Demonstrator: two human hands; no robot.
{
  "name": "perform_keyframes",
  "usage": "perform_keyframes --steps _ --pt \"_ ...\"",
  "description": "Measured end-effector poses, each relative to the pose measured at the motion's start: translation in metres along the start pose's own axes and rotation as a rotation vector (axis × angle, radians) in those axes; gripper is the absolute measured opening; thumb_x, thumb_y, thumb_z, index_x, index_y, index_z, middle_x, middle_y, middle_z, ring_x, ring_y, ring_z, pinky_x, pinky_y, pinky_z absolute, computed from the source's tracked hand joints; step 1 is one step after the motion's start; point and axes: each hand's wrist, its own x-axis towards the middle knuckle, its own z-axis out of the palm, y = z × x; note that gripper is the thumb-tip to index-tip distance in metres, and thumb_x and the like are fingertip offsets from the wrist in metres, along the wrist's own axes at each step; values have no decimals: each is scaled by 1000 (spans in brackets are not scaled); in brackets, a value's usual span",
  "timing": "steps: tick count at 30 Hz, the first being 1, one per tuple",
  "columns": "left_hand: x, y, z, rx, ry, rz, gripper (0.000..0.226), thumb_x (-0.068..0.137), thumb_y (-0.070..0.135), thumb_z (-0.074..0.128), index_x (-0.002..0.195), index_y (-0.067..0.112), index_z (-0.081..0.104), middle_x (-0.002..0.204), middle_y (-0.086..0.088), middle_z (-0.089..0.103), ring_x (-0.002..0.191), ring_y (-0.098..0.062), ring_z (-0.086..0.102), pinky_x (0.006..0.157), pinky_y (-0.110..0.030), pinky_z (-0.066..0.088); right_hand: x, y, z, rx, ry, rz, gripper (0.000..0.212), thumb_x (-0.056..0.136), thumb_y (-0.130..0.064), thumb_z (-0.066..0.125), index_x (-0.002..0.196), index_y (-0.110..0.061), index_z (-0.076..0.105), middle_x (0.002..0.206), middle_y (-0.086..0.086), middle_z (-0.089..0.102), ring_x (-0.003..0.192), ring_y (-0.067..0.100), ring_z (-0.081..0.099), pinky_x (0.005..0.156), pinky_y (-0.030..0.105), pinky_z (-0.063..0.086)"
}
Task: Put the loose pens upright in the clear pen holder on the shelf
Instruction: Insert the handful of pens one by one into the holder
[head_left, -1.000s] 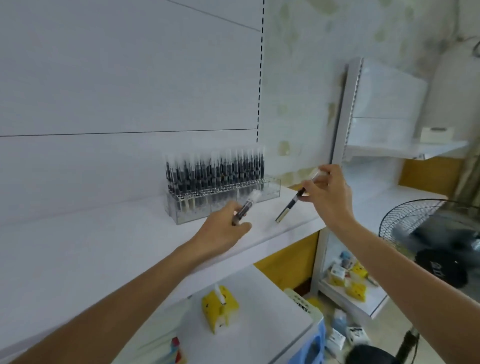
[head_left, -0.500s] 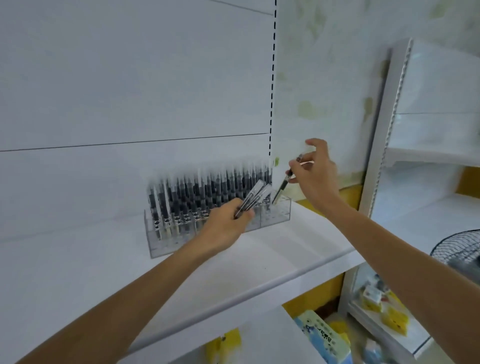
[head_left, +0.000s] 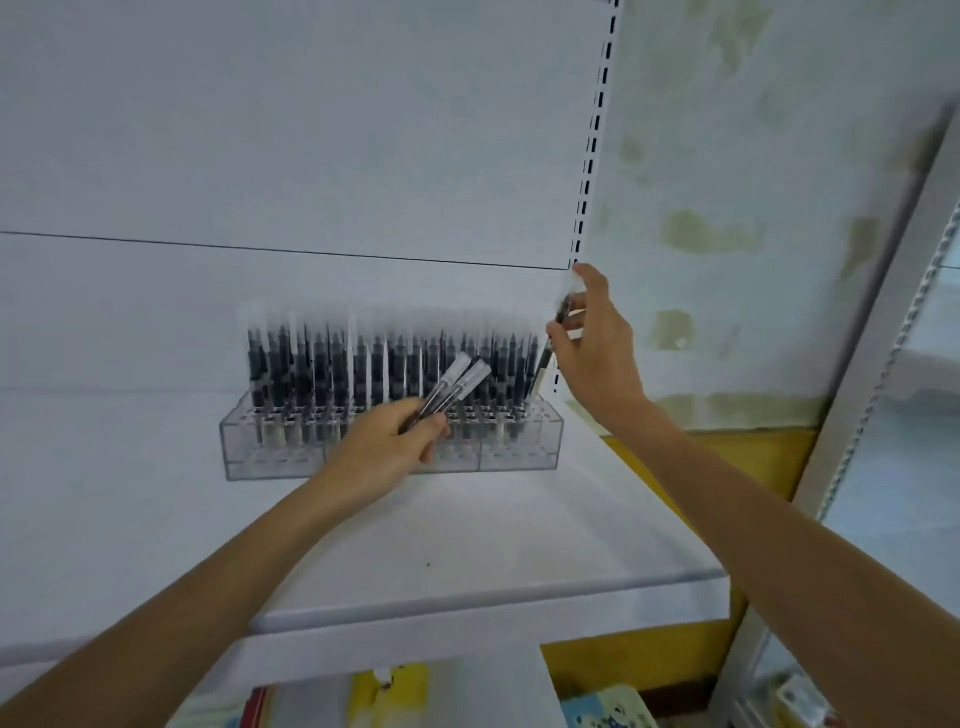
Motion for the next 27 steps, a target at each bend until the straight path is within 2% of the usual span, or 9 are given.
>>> perform_keyframes --steps 3,6,8,11,15,18,21,25,27 --pt "-5 -4 2 -3 48 -16 25 96 26 47 90 9 64 61 5 52 50 -8 43 50 -19 30 6 5 -1 -9 -12 -29 50 90 0 53 135 -10 34 89 3 51 78 20 55 72 34 51" --pt "-9 -6 9 26 50 -11 24 96 27 46 89 11 63 63 5 52 50 -5 42 50 -16 31 6 11 1 -53 -167 -13 49 88 0 54 131 -11 34 85 11 54 76 31 58 72 46 52" --pt "-10 -5 11 54 43 12 23 96 25 46 88 11 62 63 5 53 47 0 42 48 -12 34 -1 15 6 -107 -247 31 50 91 -2 52 136 -12 32 87 17 57 77 35 59 70 45 50" --pt "-9 -6 9 75 20 19 23 96 25 46 88 11 62 62 6 53 42 4 41 48 -7 35 -4 16 10 -137 -215 41 50 91 -2 53 136 -10 32 83 23 60 75 36 58 68 45 48" --pt "-7 -8 2 25 7 -8 22 96 26 46 84 18 62 62 8 53 47 -1 42 49 -11 33 2 10 12 -233 -242 -9 47 88 3 53 130 -4 33 61 12 49 53 24 46 53 36 39" --pt "-6 -6 0 -56 -22 -29 23 97 25 46 81 20 62 60 8 53 48 -2 44 50 -18 33 0 6 13 -271 -238 22 47 89 4 52 130 -4 32 55 2 38 48 16 38 48 31 32" --pt "-6 -3 -4 -72 -62 -17 23 97 25 45 80 20 61 59 8 53 44 1 44 48 -17 33 -1 0 11 -244 -271 60 48 91 3 52 133 -6 30 58 4 41 54 23 46 56 35 42" --pt "-9 -8 -16 -45 -93 12 23 97 25 45 84 18 62 60 7 53 42 3 43 49 -17 32 -2 -1 9 -199 -258 112 49 91 0 55 131 -10 31 72 24 56 64 39 60 67 52 53" --pt "-9 -11 -23 -26 -104 15 24 97 25 45 78 22 60 59 7 53 42 2 43 49 -18 33 -1 1 7 -164 -218 189 49 90 0 56 131 -12 31 71 20 56 65 37 62 70 53 54"
